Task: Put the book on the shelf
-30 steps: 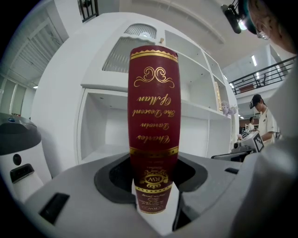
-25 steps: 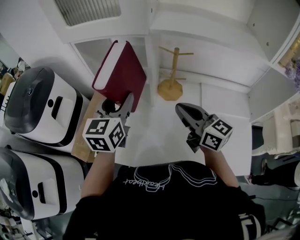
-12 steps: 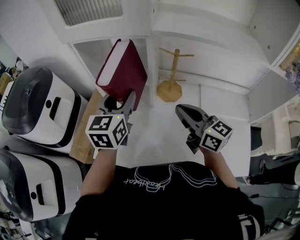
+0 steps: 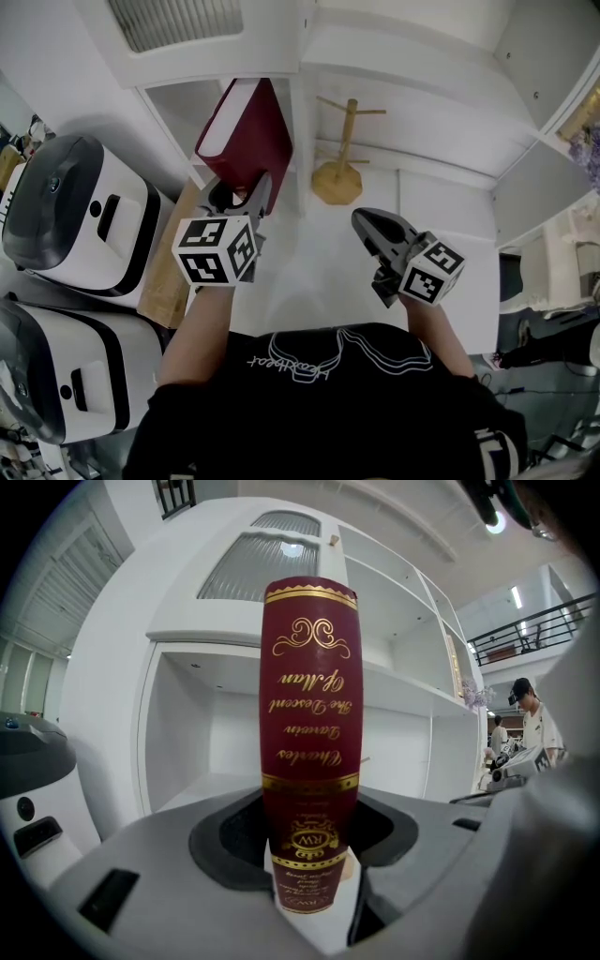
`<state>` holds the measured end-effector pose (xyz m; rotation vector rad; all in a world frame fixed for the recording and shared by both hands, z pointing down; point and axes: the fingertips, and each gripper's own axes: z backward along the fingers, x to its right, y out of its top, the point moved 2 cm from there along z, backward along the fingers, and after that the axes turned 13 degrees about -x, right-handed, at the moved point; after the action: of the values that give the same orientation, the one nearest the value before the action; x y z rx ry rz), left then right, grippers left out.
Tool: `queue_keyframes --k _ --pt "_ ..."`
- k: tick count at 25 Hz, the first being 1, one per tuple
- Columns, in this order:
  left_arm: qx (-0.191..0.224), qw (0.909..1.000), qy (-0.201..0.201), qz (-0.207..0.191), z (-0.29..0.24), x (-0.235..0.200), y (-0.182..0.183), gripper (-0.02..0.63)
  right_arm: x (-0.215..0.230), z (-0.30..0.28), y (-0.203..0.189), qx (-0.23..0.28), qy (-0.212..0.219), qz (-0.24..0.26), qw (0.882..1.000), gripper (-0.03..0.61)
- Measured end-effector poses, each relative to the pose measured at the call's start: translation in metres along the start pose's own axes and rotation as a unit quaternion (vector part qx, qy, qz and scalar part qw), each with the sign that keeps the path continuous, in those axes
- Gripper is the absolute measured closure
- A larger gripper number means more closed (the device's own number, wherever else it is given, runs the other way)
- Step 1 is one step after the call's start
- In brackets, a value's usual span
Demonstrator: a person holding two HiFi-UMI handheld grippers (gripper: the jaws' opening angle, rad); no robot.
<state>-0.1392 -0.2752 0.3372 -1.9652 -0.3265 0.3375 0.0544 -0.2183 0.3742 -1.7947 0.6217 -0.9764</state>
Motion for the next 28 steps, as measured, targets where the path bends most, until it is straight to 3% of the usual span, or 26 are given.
queue_keyframes --k 28 --pt "0.008 0.9993 0.037 0.002 -0.065 -0.009 0.038 0.402 0.016 0.005 -0.009 -0.011 -0.019 -0.012 1.000 0.572"
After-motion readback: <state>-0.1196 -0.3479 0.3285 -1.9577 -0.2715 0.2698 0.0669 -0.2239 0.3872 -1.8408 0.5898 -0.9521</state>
